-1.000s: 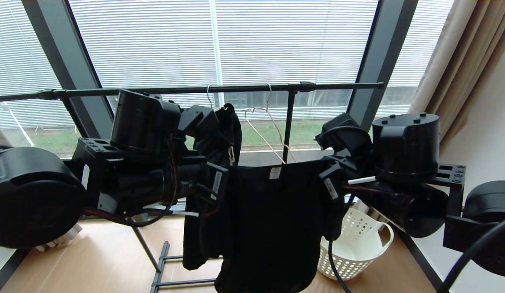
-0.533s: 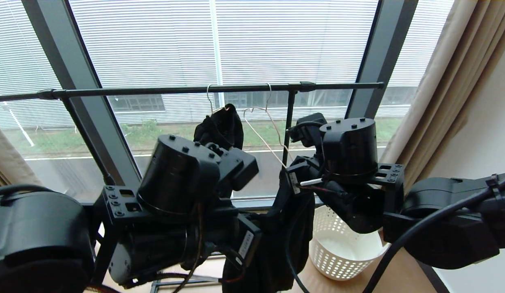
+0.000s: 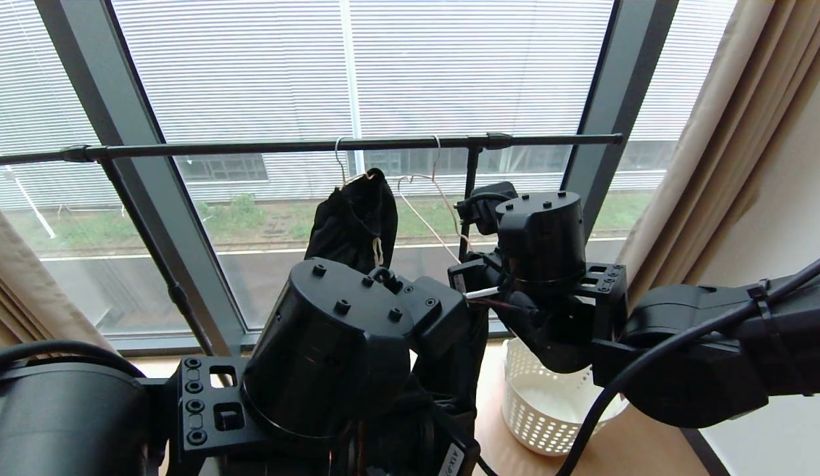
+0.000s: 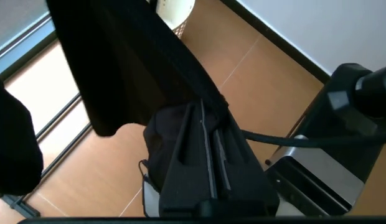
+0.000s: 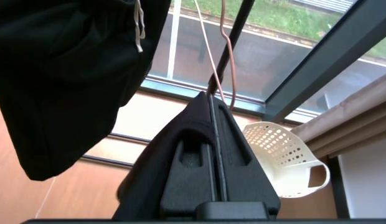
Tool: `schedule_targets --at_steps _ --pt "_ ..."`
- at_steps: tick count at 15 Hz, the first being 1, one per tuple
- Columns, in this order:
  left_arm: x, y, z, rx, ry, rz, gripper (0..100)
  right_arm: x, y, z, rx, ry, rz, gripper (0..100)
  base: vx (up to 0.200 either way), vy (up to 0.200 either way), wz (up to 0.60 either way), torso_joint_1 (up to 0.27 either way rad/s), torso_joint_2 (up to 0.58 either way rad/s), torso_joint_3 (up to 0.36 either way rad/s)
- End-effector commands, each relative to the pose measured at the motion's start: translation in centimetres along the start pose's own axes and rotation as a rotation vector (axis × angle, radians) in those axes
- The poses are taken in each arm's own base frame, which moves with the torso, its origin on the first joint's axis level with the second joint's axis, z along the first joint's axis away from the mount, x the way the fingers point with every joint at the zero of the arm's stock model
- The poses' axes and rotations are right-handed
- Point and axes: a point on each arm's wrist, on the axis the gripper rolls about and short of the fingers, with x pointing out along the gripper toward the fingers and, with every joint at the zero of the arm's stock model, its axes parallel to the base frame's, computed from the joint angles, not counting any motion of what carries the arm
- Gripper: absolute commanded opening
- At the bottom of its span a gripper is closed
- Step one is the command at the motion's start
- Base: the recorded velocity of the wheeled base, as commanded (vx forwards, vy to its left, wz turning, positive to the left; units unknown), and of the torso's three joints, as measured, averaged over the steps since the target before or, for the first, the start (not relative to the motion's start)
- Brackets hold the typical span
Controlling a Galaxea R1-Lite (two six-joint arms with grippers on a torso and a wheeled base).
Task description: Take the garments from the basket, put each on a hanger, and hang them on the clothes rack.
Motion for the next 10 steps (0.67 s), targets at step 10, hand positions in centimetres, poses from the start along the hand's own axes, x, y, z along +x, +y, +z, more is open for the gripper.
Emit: schedule_targets --at_steps 10 --pt "-0.5 4.1 0.7 -0.092 -0.032 0.12 0 -0.8 -2.0 1.5 0.01 -0.029 -0.038 0 0.0 0.0 0.0 0.0 0.0 0.0"
